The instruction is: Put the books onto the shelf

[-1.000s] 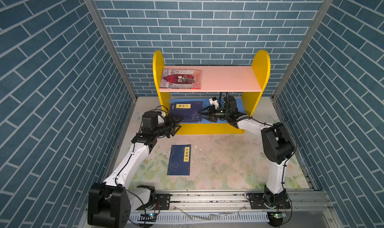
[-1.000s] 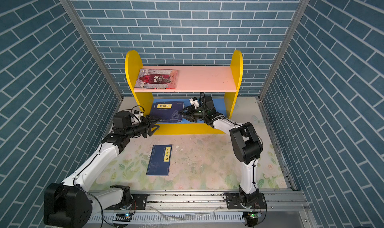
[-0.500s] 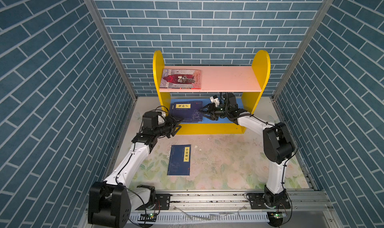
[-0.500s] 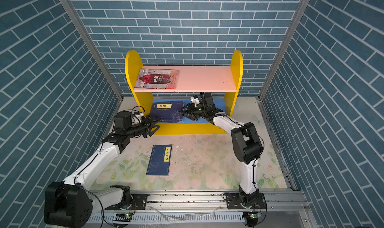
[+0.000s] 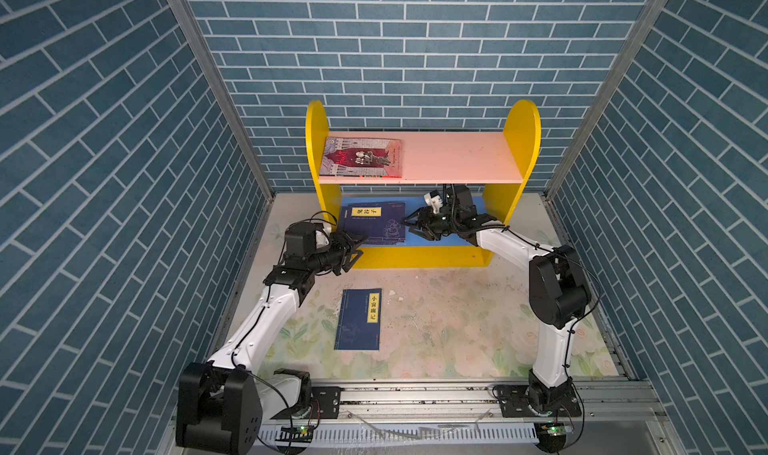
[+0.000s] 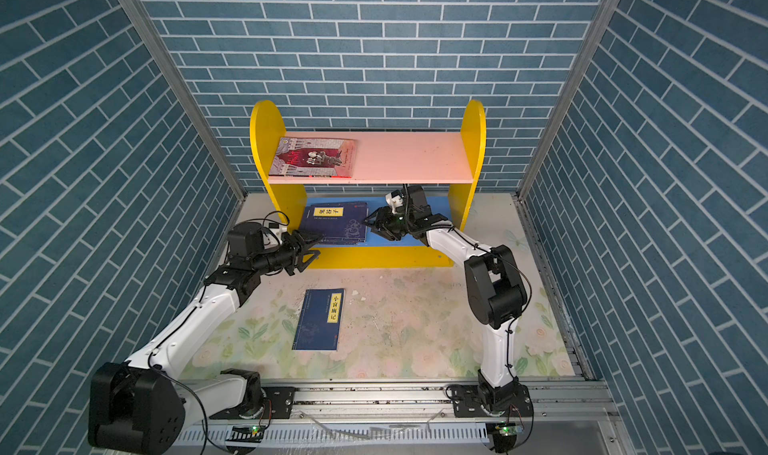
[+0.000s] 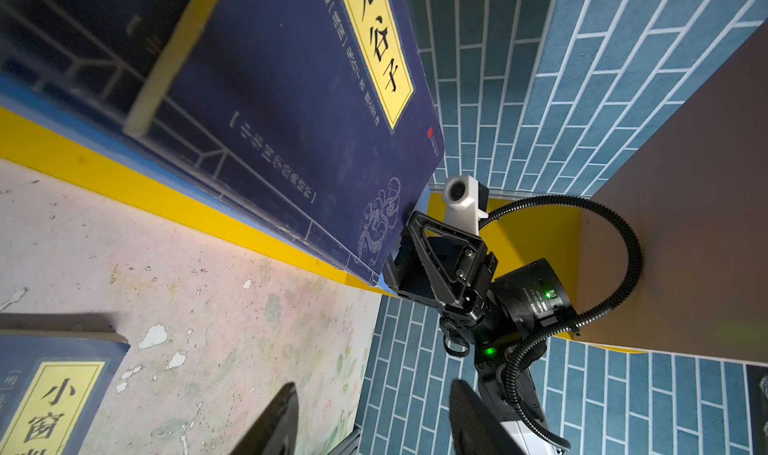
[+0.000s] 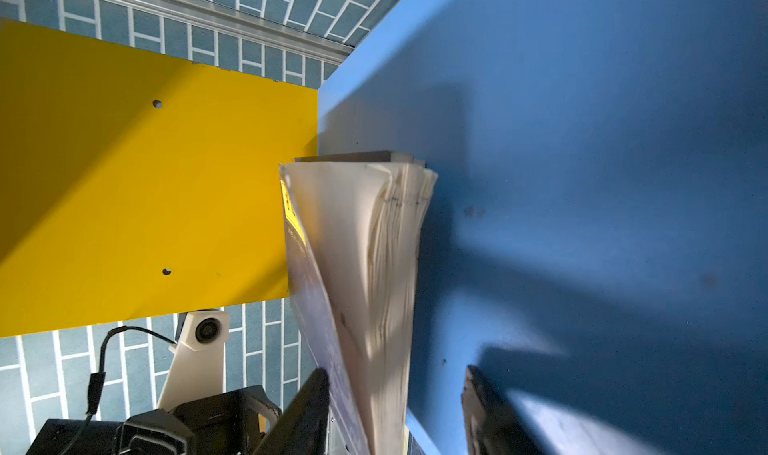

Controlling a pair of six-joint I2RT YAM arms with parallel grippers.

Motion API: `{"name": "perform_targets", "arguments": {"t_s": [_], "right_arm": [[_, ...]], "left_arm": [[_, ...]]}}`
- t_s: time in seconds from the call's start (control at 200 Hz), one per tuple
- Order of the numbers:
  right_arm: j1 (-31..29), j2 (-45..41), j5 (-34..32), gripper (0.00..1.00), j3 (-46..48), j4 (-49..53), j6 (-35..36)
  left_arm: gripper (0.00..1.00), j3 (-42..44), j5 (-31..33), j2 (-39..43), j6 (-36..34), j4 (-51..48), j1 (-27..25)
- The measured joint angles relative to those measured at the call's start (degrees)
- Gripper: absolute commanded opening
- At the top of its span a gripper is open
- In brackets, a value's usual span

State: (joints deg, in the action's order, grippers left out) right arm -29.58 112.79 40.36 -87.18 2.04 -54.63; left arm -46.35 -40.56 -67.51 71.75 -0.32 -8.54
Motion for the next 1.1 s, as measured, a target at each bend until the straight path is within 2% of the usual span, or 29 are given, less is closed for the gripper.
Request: {"name": "perform_targets", "arguments": {"t_s": [0.39, 0.635, 1.1], "right_arm": [[0.0, -3.0, -0.7, 0.42, 2.0, 0.1, -0.1], [-0.6, -3.0, -0.1, 0.29, 2.0, -0.7, -0.5], [-1.3, -3.0, 0.8, 0.18, 2.0, -0.7, -0.6]], "left_arm": [[0.6, 0.0, 0.0, -0.2, 0.7, 0.7, 0.0], [0.6, 0.0, 0.0, -0.4, 0.8, 1.0, 0.0], [0.6, 0.1, 0.0, -0.4, 0.9, 1.1, 0.0]]}}
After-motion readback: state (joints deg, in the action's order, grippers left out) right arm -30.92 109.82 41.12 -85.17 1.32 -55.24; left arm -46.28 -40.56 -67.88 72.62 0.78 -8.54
